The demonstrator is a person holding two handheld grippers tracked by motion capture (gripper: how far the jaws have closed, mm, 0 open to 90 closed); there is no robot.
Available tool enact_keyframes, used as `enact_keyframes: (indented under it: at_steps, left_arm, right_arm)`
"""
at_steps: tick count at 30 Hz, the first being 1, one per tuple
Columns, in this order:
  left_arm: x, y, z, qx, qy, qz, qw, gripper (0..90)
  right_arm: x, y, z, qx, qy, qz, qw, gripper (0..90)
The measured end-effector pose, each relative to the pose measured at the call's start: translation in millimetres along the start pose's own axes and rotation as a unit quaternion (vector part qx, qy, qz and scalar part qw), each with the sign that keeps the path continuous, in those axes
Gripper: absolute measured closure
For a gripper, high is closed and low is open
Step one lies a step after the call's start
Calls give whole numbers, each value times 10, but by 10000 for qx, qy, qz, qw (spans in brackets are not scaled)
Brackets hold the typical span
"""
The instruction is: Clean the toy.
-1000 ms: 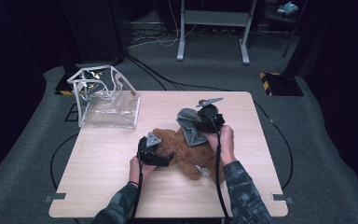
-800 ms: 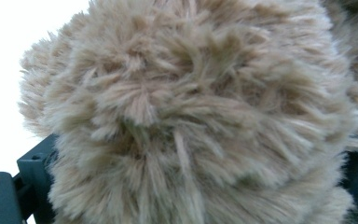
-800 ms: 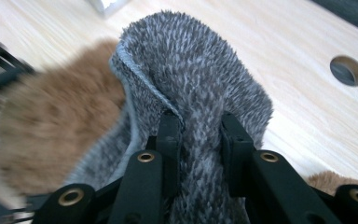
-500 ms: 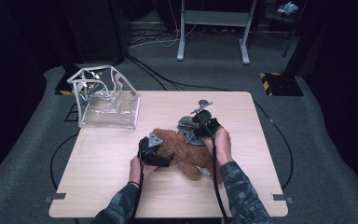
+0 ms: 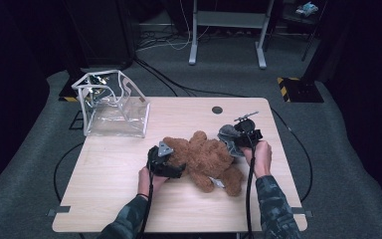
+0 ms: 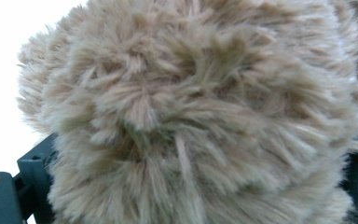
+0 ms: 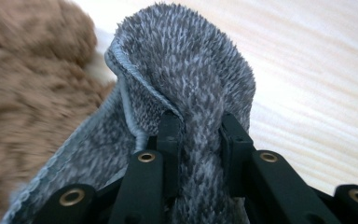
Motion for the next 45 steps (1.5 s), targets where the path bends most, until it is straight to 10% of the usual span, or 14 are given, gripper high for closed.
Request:
enact_keyframes:
  at_steps: [11, 18, 38, 45]
  left_arm:
    - [-3, 2, 0, 9, 39, -5, 10000, 37]
    - [-7, -2, -1, 55, 19, 60, 10000, 37]
    - [7, 13, -4, 51, -65, 75, 9999, 38]
    - [9, 4, -1, 42, -41, 57, 10000, 37]
  right_arm:
    - [631, -696, -465, 1039, 1018, -384, 9886, 736]
    - [590, -1211, -68, 1091, 454, -1040, 9875, 736]
    - [38, -287, -58, 342, 169, -244, 9990, 737]
    - [166, -372, -326, 584, 635, -235, 9960, 737]
Point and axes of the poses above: each handheld gripper's, and its own axes: z roughly forward along the jaws, x roughly out of its top, y roughly to its right, the point moved 7 cm from there along z, roughly forward along the jaws, and after that the axes turned 6 degrees about -z, right-handed, at the moved point
